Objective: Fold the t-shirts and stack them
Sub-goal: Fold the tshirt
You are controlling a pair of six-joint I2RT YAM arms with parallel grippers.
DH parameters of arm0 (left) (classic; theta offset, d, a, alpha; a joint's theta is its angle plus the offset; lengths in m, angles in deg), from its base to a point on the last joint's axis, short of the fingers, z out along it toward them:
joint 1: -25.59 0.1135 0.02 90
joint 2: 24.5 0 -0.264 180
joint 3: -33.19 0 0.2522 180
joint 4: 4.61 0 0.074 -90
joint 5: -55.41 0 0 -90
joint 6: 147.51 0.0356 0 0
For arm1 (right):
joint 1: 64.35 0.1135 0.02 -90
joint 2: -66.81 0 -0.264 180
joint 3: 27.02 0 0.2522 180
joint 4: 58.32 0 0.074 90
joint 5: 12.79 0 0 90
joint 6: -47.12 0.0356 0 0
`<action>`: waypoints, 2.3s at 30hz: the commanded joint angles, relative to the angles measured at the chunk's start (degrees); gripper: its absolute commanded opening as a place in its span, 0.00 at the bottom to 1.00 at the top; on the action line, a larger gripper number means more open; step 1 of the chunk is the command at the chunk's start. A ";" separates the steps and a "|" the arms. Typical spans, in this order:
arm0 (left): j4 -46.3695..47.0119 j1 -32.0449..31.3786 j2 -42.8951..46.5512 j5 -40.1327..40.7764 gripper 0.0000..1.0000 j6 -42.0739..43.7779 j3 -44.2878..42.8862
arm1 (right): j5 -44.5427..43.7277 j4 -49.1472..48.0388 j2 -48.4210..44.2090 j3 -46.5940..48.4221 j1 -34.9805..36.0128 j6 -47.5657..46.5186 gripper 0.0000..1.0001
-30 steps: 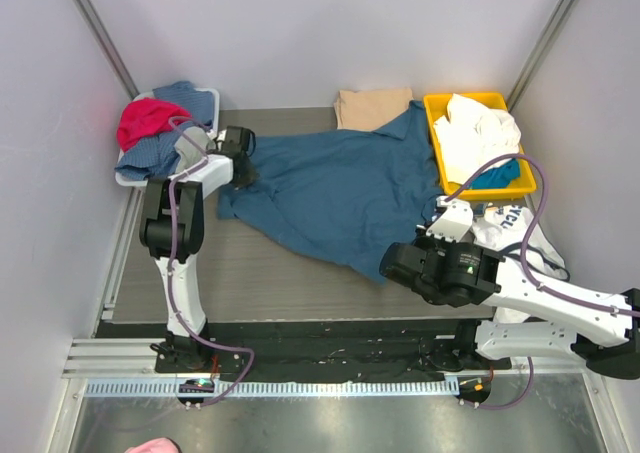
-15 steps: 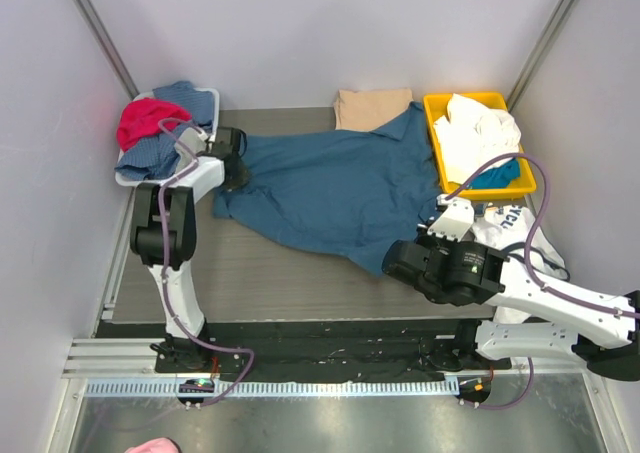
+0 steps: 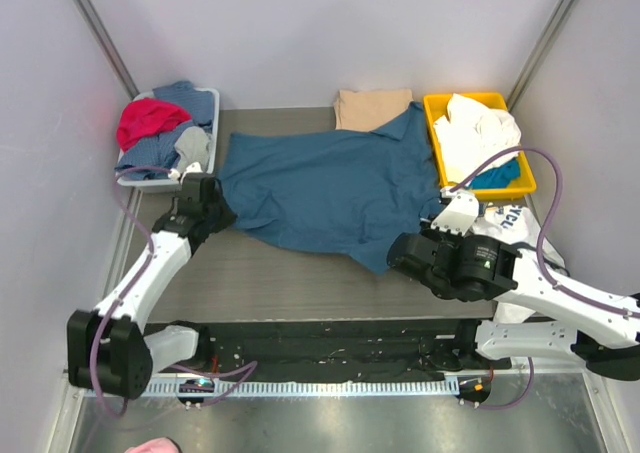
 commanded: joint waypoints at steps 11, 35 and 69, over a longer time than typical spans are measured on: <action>-18.73 0.17 26.78 4.15 0.00 -7.97 10.45 | -1.31 9.60 -1.60 3.58 -0.66 4.04 0.01; -30.16 0.44 36.03 20.85 0.00 -19.84 9.76 | 0.01 10.13 -10.21 1.55 -4.18 3.42 0.01; -23.58 0.70 31.20 21.91 0.00 -15.28 10.81 | -6.40 9.86 -2.22 11.05 -6.29 -4.75 0.01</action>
